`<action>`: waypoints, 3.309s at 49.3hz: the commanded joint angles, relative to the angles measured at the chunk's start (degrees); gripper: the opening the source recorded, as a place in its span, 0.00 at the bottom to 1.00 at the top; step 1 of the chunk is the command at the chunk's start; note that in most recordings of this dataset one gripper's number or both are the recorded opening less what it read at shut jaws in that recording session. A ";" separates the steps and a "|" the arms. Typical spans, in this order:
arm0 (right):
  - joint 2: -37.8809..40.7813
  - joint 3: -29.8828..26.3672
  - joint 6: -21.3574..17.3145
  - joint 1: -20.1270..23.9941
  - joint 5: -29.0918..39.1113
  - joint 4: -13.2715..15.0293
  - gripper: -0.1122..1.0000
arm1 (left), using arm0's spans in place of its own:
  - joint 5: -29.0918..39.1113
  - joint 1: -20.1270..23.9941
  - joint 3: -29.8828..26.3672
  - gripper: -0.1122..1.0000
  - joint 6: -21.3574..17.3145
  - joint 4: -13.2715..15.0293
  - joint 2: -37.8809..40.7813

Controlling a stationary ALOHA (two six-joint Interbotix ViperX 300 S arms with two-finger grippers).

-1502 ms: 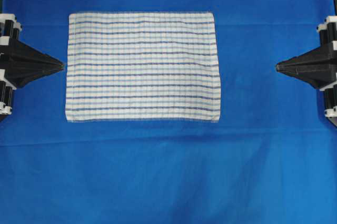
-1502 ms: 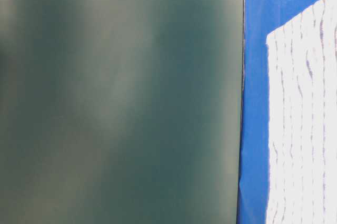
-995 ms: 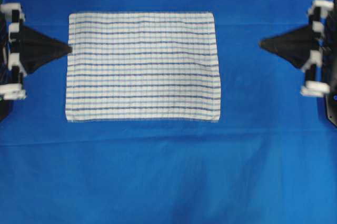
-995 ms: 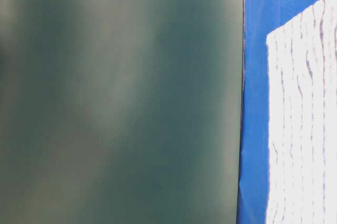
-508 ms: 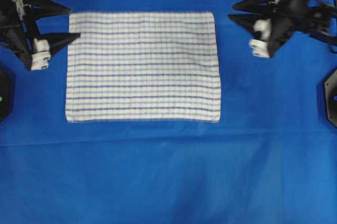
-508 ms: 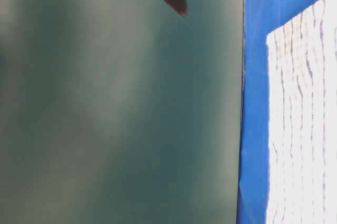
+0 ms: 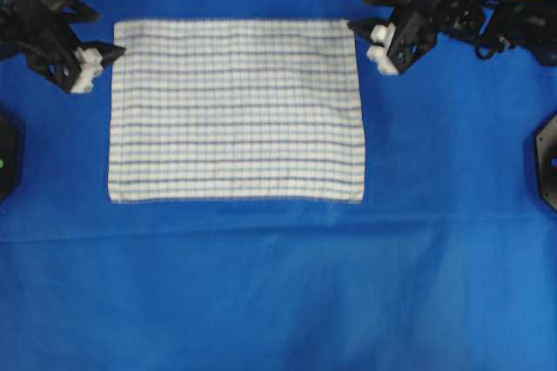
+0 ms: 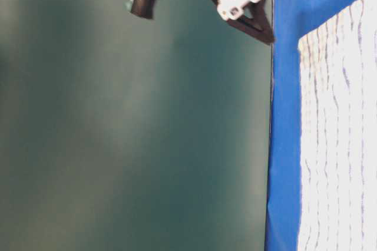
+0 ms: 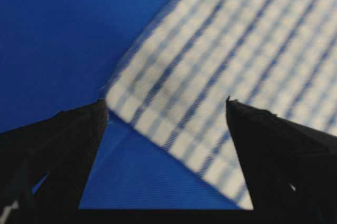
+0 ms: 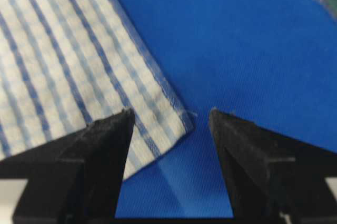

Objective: Fold the blue towel.
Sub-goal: 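Move both grippers to the towel's far corners, then grasp the far corners of the striped towel with both grippers, then fold the far edge toward the near edge with both grippers, release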

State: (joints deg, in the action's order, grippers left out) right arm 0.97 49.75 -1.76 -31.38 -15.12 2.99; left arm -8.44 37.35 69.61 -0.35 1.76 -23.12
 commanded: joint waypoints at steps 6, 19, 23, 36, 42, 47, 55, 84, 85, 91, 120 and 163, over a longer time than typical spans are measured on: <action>4.04 -3.08 0.09 -0.44 -0.44 0.26 0.67 | -5.98 3.52 -1.05 0.90 -0.18 -0.09 7.65; 8.53 -5.36 0.09 -1.32 -1.41 0.44 0.67 | -10.55 6.42 -2.37 0.90 -2.20 -0.18 15.73; 8.79 -5.45 0.09 -1.67 -1.41 0.44 0.66 | -11.25 6.59 -2.99 0.90 -2.90 -0.18 17.67; 9.14 -5.27 0.09 -1.93 -1.41 0.44 0.61 | -11.87 7.65 -4.66 0.87 -3.60 -0.18 21.36; 9.49 -5.10 0.18 -1.93 -1.14 1.05 0.39 | -11.34 7.56 -4.31 0.80 -3.69 -0.18 21.27; 9.84 -5.10 0.18 -1.93 -1.14 1.67 0.15 | -10.72 7.03 -3.96 0.62 -3.69 -0.18 21.18; 10.02 -4.92 0.09 -1.93 -1.41 1.76 0.14 | -9.93 5.10 -3.87 0.29 -3.78 -0.26 21.18; 4.83 -4.48 -0.53 -1.93 -0.26 1.67 0.14 | -3.52 4.39 -6.86 0.15 -7.29 -0.26 13.45; 4.57 -4.57 -0.53 -1.93 -0.09 1.67 0.14 | -3.34 4.39 -6.94 0.15 -7.47 -0.35 12.83; 3.78 -4.48 -0.53 -1.85 0.70 1.67 0.14 | -2.55 4.31 -6.68 0.15 -7.82 -0.26 9.76; -0.26 -1.49 -1.14 4.92 4.22 0.79 0.14 | -0.09 -6.42 -1.85 0.15 -3.96 -0.18 2.90; -12.74 7.56 -4.31 28.39 8.09 -7.03 0.14 | 9.58 -38.06 3.08 0.15 19.51 -0.09 -10.20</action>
State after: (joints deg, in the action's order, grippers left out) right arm -10.99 57.83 -5.63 -4.04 -7.21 -3.87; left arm 1.23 1.32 73.04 18.46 1.58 -33.13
